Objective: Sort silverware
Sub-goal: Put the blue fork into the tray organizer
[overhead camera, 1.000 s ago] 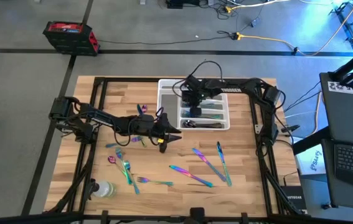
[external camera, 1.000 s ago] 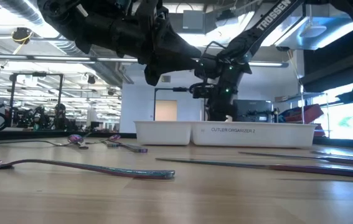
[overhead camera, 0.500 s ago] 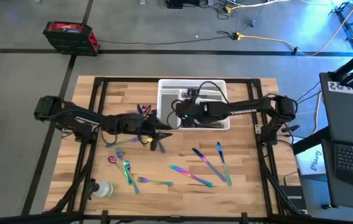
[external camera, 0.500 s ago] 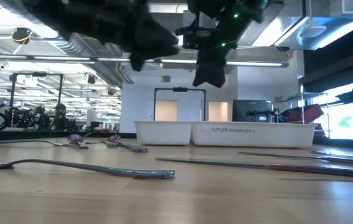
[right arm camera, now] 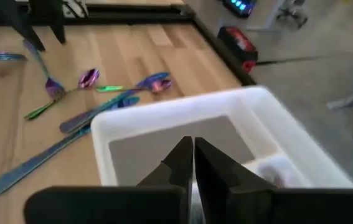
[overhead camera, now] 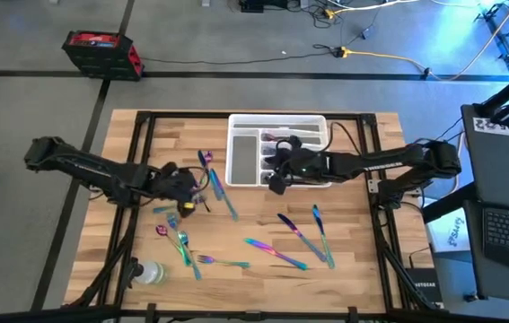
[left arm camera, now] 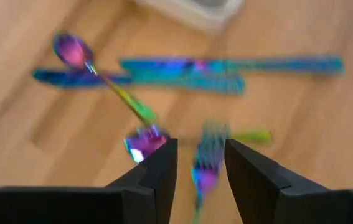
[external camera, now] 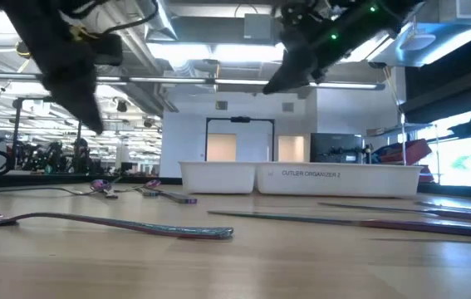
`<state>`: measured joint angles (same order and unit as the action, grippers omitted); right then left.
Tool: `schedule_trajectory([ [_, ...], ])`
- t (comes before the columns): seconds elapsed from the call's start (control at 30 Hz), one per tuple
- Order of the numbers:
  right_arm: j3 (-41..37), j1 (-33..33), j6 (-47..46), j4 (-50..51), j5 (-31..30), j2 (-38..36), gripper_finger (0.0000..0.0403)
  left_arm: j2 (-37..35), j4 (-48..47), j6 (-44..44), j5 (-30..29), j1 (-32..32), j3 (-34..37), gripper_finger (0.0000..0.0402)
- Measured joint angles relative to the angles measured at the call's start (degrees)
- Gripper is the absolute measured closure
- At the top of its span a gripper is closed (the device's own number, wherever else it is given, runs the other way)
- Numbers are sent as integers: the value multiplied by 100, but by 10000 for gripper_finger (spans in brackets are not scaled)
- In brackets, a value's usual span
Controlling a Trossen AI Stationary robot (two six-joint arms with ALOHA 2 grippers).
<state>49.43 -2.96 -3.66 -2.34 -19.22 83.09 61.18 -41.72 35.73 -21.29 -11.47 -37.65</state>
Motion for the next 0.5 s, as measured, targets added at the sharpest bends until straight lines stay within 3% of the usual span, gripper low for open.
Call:
schedule_trajectory([
  [0.1,-43,0,-417,11,371,-53,376,57,-327,108,310,-148,40,280],
  [0.2,-44,50,-597,134,369,-67,333,165,-561,8,366,-328,145,266],
  [0.37,-48,70,-574,135,69,-61,261,297,-253,-303,293,-481,414,215],
  [0.5,-48,70,-492,151,63,-59,228,464,83,-425,328,-478,679,167],
])
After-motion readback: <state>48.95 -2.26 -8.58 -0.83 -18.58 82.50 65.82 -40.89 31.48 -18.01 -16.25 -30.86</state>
